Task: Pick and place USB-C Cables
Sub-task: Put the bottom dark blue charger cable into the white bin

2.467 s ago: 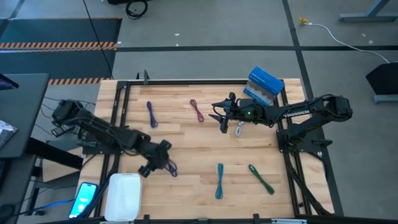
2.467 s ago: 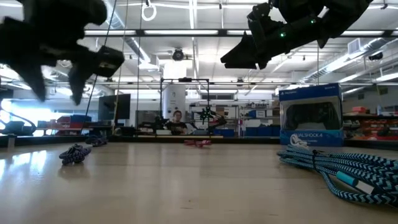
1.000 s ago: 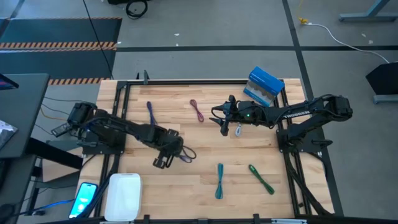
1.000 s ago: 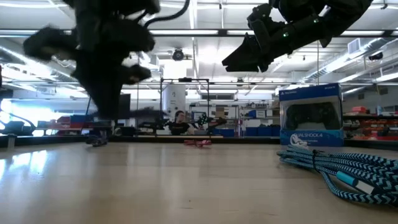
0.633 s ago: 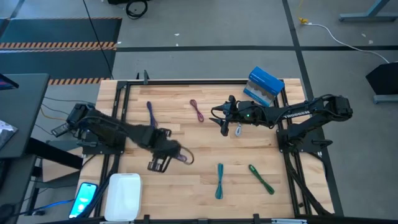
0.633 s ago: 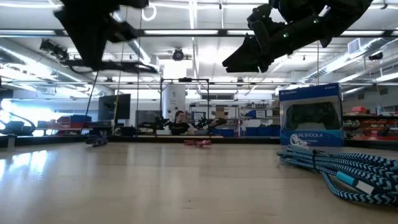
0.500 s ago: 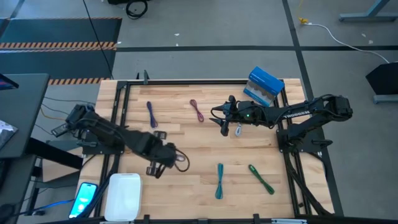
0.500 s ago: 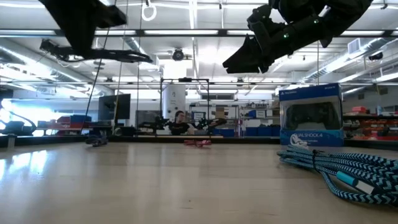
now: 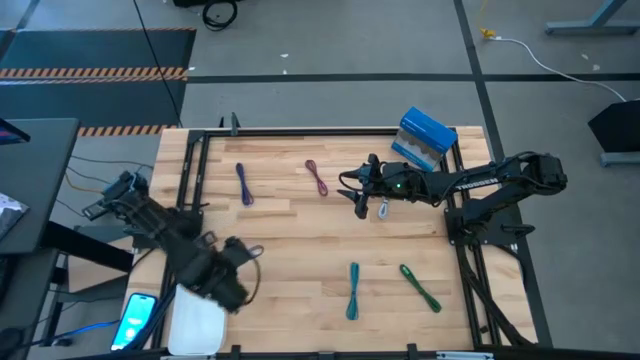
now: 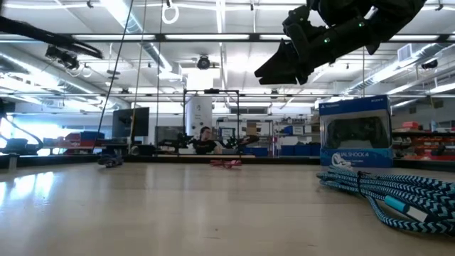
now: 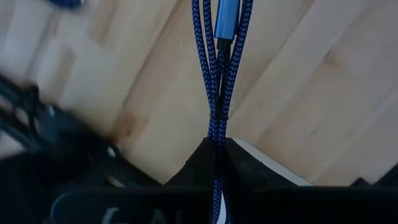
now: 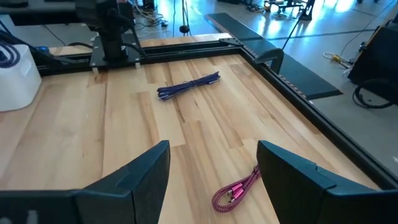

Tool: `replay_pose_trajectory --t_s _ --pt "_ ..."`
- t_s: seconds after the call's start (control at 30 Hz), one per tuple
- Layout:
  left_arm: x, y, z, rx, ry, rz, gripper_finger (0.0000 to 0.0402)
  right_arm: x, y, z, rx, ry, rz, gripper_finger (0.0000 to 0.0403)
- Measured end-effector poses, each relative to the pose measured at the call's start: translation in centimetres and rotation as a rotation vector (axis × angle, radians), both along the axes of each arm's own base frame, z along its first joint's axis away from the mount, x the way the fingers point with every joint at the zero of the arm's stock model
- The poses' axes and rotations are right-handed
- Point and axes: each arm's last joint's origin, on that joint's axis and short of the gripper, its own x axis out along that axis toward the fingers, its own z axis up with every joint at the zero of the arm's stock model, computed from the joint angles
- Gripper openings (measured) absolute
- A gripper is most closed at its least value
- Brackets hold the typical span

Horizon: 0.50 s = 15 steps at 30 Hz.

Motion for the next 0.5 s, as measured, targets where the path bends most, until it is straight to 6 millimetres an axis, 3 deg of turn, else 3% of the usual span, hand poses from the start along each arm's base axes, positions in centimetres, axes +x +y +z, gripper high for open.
replay_pose_trajectory --t_s 0.5 --pt "-8.9 -6.1 0.0 -0.044 -0.114 0.426 0.0015 0.0 0.4 0.0 0.037 -0.009 0.002 0.0248"
